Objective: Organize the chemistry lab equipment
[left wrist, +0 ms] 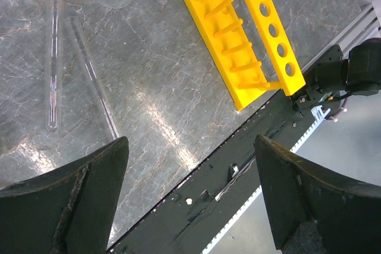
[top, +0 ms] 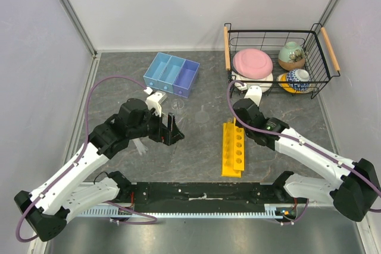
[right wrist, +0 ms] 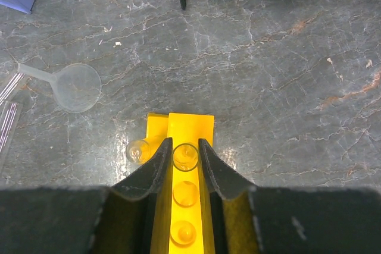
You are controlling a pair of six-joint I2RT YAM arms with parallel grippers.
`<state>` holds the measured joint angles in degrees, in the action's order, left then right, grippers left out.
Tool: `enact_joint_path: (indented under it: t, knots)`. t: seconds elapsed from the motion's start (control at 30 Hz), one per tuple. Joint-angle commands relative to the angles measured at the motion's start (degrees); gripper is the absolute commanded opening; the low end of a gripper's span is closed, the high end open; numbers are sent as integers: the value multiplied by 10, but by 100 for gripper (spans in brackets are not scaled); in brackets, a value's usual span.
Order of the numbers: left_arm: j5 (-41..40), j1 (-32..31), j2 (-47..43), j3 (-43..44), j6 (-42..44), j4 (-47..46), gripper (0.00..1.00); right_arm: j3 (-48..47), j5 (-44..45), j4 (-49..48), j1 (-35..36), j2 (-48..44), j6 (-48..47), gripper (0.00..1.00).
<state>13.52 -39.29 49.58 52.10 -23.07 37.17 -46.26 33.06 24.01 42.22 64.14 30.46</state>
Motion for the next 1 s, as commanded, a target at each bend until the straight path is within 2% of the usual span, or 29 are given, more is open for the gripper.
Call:
enact_joint_path:
  t: [0.0,0.6,0.67,0.7,0.8,0.9,0.97]
  knots:
    - [-4,1,-12,1,33,-20,93,-1,-2,-11,1,5,15,22]
    - [-10,1,-6,5,44,-19,93,-50,35,8,26,52,-8,23]
    - [-8,1,-6,5,46,-19,93,-50,35,8,29,52,-7,28]
    - [-7,1,-5,5,46,-17,93,-50,34,8,28,52,-7,37]
    - [-4,1,-4,6,45,-16,93,-57,33,12,30,49,-9,50]
    - [-7,1,2,9,47,-14,95,-74,34,25,31,47,-14,61]
    - [-15,1,9,12,47,-11,95,-84,36,38,32,45,-17,64]
